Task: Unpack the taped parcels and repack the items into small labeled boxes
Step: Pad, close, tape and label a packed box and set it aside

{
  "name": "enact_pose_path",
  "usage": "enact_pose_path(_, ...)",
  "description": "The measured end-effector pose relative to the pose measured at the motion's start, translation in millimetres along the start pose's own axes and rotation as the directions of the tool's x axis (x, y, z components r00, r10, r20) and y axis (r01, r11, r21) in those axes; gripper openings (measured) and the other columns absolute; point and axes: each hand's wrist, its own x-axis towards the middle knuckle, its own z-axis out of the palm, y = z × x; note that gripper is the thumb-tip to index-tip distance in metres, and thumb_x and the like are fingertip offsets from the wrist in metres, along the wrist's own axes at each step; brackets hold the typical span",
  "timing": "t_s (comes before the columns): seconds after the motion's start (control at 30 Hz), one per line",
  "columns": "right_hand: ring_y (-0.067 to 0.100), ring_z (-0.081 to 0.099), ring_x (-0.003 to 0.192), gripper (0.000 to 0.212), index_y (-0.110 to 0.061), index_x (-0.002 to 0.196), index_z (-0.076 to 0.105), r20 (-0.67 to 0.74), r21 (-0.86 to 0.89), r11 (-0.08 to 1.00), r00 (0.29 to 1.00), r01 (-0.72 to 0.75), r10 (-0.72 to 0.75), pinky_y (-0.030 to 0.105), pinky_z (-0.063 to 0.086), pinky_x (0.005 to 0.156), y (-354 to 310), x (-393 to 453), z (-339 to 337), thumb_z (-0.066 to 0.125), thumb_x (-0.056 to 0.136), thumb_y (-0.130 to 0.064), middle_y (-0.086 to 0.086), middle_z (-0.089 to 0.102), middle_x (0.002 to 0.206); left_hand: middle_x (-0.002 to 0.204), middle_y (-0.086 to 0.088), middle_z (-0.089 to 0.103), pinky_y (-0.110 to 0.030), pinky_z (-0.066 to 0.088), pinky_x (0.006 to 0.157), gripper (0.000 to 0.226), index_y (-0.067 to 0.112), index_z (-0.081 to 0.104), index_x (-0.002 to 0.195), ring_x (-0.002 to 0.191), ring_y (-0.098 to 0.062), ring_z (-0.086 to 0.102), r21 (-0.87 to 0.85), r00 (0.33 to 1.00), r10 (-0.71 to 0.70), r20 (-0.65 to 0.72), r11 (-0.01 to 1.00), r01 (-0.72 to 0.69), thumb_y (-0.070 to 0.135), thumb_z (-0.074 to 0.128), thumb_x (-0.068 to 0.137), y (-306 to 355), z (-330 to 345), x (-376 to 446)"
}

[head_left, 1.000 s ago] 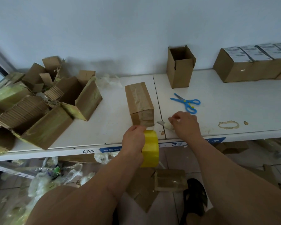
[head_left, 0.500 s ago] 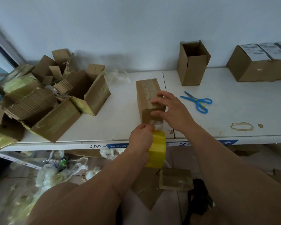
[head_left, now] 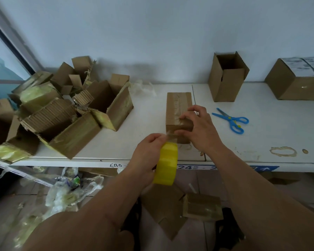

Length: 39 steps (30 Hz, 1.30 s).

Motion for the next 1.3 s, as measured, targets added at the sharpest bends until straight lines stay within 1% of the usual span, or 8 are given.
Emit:
enact_pose_path(0.13,0.016,0.032,0.125,0.044,-0.032,0.120,0.058,0.027,-0.031,0.999,0.999,-0.027,0.028,0.028,0.033,0.098,-9.7,0.9,-12.2,0.068,0.082,-0.052,-0.007,0.036,0.139,0.106,-0.002,0.060,-0.042,0.055,0.082,0.012,0.031,0.064,0.099,0.098,-0.027,0.060,0.096,0.997,0.077,0.019,0.992,-0.079,0.039,0.056,0.098,7.1,-12.6,7.7)
enact_pose_path(0.3,0.010,0.052,0.104,0.023,-0.022,0.106,0.062,-0.231,0.156,0.988,0.972,0.005,0.032,0.024,0.043,0.086,-47.5,-10.4,-20.7,0.057,0.094,-0.041,-0.006,0.054,0.113,0.113,0.000,0.057,-0.036,0.050,0.078,0.013,0.035,0.064,0.095,0.099,-0.022,0.057,0.225,0.984,0.178,0.027,0.958,-0.179,0.044,0.057,0.096,7.7,-26.1,17.0)
enact_pose_path(0.37,0.003,0.055,0.095,0.022,-0.024,0.108,0.061,-0.120,0.260,0.965,0.990,-0.041,0.074,0.017,0.045,0.081,-66.1,-19.0,-14.7,0.060,0.093,-0.039,-0.008,0.057,0.107,0.118,0.001,0.055,-0.037,0.049,0.083,0.012,0.035,0.066,0.094,0.103,-0.020,0.056,0.239,0.974,0.222,0.044,0.944,-0.226,0.043,0.058,0.096,5.7,-30.6,18.7)
enact_pose_path(0.5,0.003,0.056,0.107,0.041,-0.025,0.128,0.056,0.164,0.380,0.897,0.971,-0.225,0.174,0.008,0.040,0.078,-80.2,-31.6,3.7,0.064,0.091,-0.041,-0.008,0.057,0.119,0.113,0.006,0.058,-0.034,0.047,0.088,0.012,0.039,0.065,0.089,0.103,-0.013,0.056,0.263,0.945,0.317,0.076,0.908,-0.326,0.037,0.057,0.098,1.7,-36.5,18.6)
enact_pose_path(0.83,0.007,0.060,0.102,0.019,-0.022,0.106,0.069,0.190,0.403,0.853,0.942,-0.330,0.275,0.025,0.047,0.090,-80.8,-35.6,4.5,0.058,0.096,-0.035,-0.010,0.065,0.111,0.104,0.018,0.054,-0.007,0.038,0.070,0.010,0.037,0.060,0.103,0.092,-0.002,0.054,0.329,0.889,0.454,0.063,0.831,-0.448,0.031,0.053,0.100,-6.5,-31.9,20.5)
enact_pose_path(0.97,0.009,0.060,0.105,0.017,-0.025,0.104,0.068,0.214,0.461,0.799,0.923,-0.385,0.321,0.029,0.046,0.094,-79.5,-38.2,4.2,0.056,0.097,-0.036,-0.011,0.065,0.113,0.109,0.016,0.051,-0.019,0.044,0.067,0.040,0.040,0.043,0.134,0.081,-0.008,0.056,0.389,0.849,0.529,0.003,0.781,-0.488,0.032,0.057,0.097,-11.2,-25.0,21.7)
enact_pose_path(1.13,0.009,0.061,0.103,0.015,-0.027,0.095,0.067,0.231,0.493,0.776,0.919,-0.393,0.319,0.030,0.046,0.095,-79.7,-39.2,1.0,0.056,0.097,-0.035,-0.011,0.066,0.109,0.132,0.003,0.042,-0.011,0.043,0.072,0.019,0.022,0.063,0.114,0.091,-0.007,0.057,0.593,0.659,0.751,0.047,0.510,-0.623,0.027,0.059,0.096,-17.3,-21.6,22.5)
enact_pose_path(1.3,0.008,0.061,0.100,0.014,-0.028,0.092,0.068,0.230,0.482,0.795,0.929,-0.369,0.291,0.035,0.048,0.098,-78.4,-38.5,-0.2,0.057,0.097,-0.035,-0.011,0.067,0.104,0.140,0.013,0.037,-0.006,0.038,0.076,0.023,0.023,0.069,0.114,0.096,0.008,0.051,0.575,0.709,0.700,0.091,0.544,-0.611,0.031,0.055,0.098,-14.5,-23.1,25.7)
